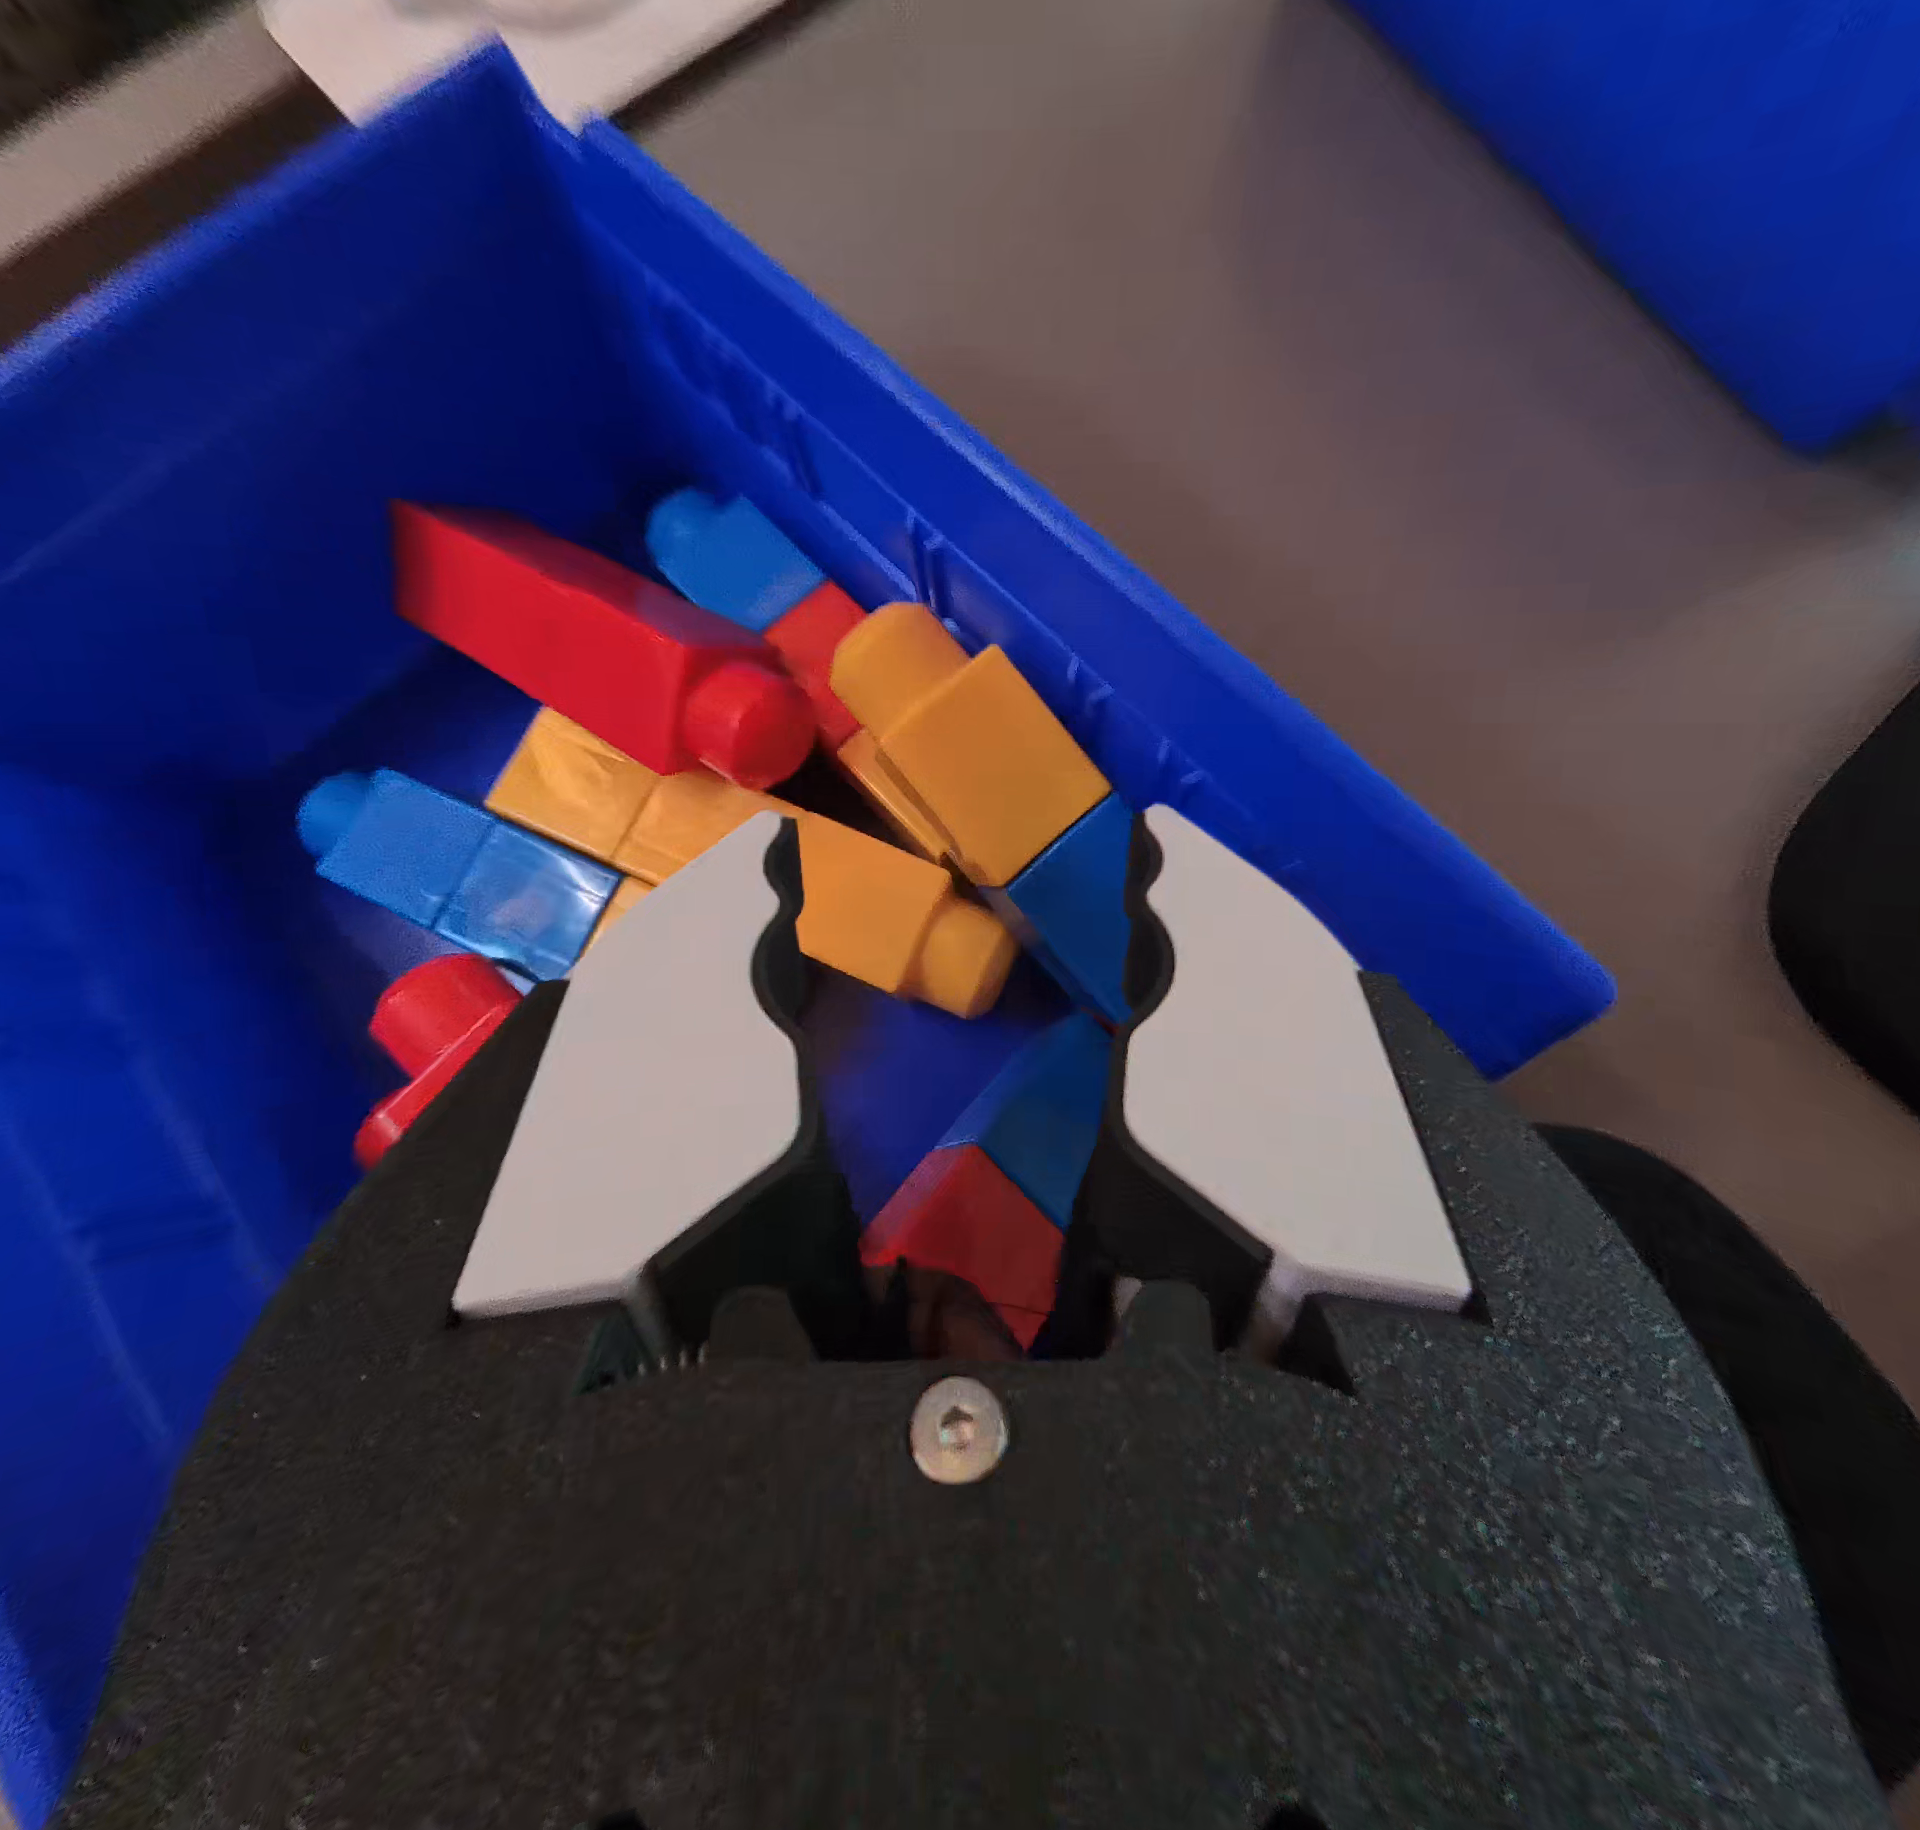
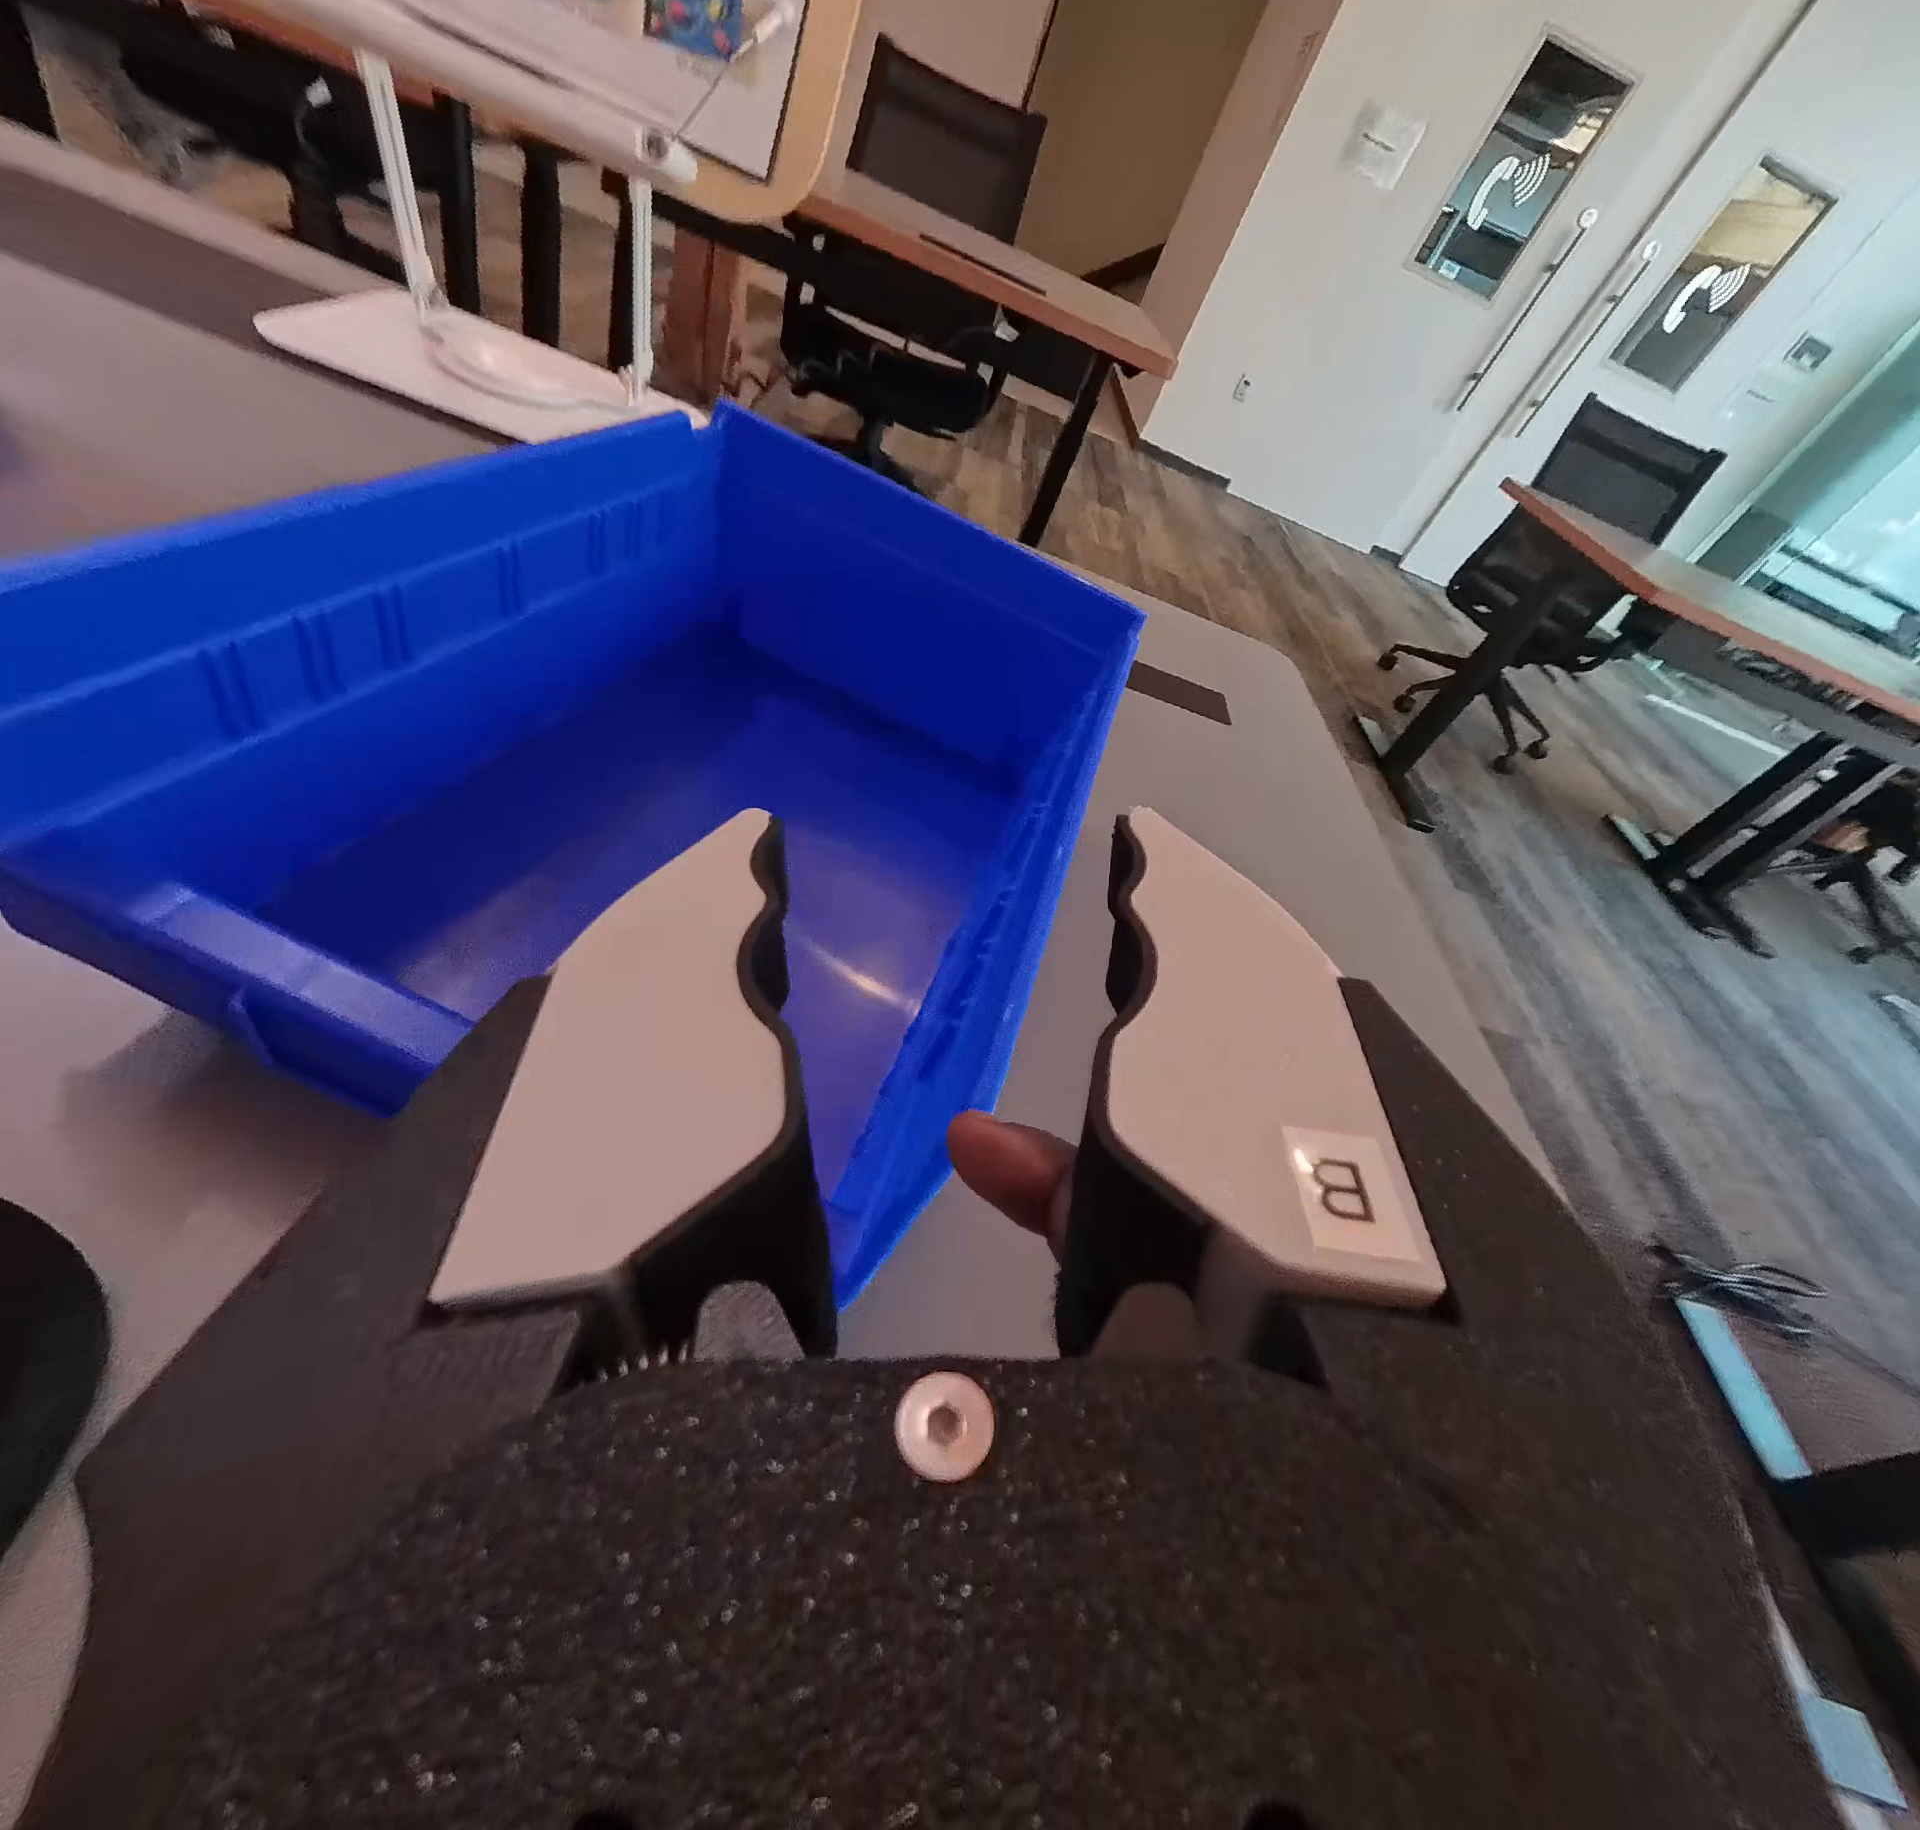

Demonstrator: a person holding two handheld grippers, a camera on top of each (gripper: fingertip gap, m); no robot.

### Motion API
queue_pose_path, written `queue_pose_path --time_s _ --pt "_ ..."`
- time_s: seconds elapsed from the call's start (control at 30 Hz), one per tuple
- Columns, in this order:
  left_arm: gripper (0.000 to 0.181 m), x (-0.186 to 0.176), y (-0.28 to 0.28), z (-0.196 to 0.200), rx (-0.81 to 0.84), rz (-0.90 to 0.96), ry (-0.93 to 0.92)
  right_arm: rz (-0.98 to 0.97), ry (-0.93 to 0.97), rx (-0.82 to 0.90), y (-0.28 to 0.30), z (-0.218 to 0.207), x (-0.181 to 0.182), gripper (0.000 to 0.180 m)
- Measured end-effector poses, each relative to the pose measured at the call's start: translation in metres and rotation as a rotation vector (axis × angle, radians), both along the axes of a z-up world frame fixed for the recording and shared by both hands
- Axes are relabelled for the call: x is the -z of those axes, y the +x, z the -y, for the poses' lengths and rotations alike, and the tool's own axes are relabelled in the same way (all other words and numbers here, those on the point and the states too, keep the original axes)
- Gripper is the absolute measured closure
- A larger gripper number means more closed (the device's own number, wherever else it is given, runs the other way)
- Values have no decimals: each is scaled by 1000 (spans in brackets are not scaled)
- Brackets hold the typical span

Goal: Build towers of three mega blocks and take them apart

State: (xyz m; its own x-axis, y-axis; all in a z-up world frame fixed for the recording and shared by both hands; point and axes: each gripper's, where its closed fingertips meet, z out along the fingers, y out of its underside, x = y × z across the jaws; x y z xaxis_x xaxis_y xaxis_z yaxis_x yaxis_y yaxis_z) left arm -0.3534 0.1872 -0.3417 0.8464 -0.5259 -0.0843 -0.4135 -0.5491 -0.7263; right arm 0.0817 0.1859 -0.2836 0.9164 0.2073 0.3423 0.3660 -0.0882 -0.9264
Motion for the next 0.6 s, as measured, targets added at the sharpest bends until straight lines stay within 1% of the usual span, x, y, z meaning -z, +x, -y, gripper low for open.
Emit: queue_pose_path --time_s 0.07,0.1,0.17,0.23,0.3,0.37,0.4,0.43,0.47,0.5,0.57,0.6 --pt "120 19 6 -1 31 -42 -104 59 -3 8 -2 -1 2 120" --pt "124 22 12 0 50 -28 -134 80 -3 12 -3 -1 2 120" --pt "120 23 14 -4 30 -15 -145 119 -1 21 -5 -2 3 121" --pt "121 24 15 -4 21 -4 -159 161 4 23 -7 -3 3 121" --pt "117 25 12 -3 1 -6 -169 203 10 21 -10 -3 4 122" --pt "120 28 14 4 26 5 -205 233 19 24 -13 -3 2 122" --pt "123 32 18 11 65 29 -247 243 27 30 -13 -3 1 123" --pt "131 33 22 15 87 82 -262 250 35 37 -12 -3 0 123" --pt "126 37 21 17 85 97 -286 255 44 43 -11 -3 -2 124" --pt "125 37 20 17 72 119 -293 257 52 46 -11 -3 -3 125" --pt "124 37 20 16 63 88 -290 254 63 46 -14 -3 -5 126" --pt "127 37 22 17 72 80 -296 255 67 43 -16 -4 -5 126"
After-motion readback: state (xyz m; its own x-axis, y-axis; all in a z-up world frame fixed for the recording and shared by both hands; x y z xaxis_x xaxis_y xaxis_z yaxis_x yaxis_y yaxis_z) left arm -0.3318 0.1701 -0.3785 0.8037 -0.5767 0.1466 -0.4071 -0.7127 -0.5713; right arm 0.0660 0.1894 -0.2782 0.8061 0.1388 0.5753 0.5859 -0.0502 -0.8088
